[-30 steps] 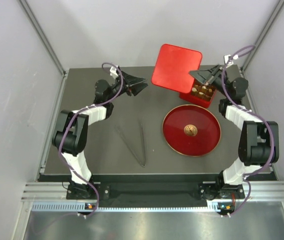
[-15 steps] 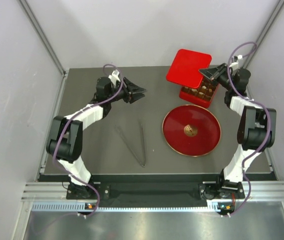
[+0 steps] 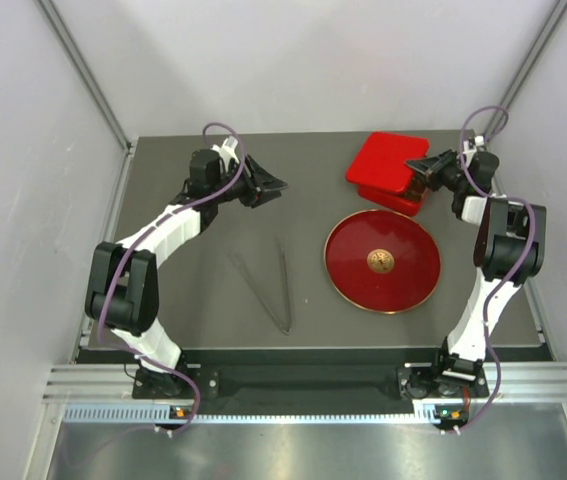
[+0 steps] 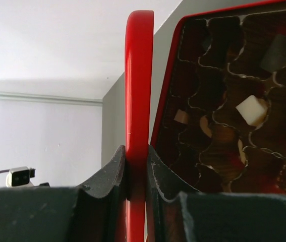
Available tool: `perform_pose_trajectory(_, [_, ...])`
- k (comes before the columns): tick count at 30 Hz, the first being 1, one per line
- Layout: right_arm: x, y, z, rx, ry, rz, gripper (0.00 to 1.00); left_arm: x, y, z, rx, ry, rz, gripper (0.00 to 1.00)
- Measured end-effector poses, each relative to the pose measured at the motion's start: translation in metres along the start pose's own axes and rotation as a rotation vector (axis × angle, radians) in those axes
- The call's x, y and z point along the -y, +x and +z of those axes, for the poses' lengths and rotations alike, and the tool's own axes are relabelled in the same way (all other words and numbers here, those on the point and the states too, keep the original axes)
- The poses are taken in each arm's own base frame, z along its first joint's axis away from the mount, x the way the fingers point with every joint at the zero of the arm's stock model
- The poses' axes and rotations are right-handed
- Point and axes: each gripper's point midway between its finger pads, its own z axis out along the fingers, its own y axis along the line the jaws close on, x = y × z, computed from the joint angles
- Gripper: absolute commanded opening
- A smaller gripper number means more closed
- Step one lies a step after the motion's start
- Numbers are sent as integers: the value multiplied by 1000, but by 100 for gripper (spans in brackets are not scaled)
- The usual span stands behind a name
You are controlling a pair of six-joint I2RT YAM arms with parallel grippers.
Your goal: Pack the chocolate
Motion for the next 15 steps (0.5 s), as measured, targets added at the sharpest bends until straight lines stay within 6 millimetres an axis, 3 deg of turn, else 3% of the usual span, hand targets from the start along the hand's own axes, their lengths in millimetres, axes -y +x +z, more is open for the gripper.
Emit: perform_pose_trajectory(15, [17,-18,-12,28,12,24,0,-9,5,-1,-12,-23,3,50])
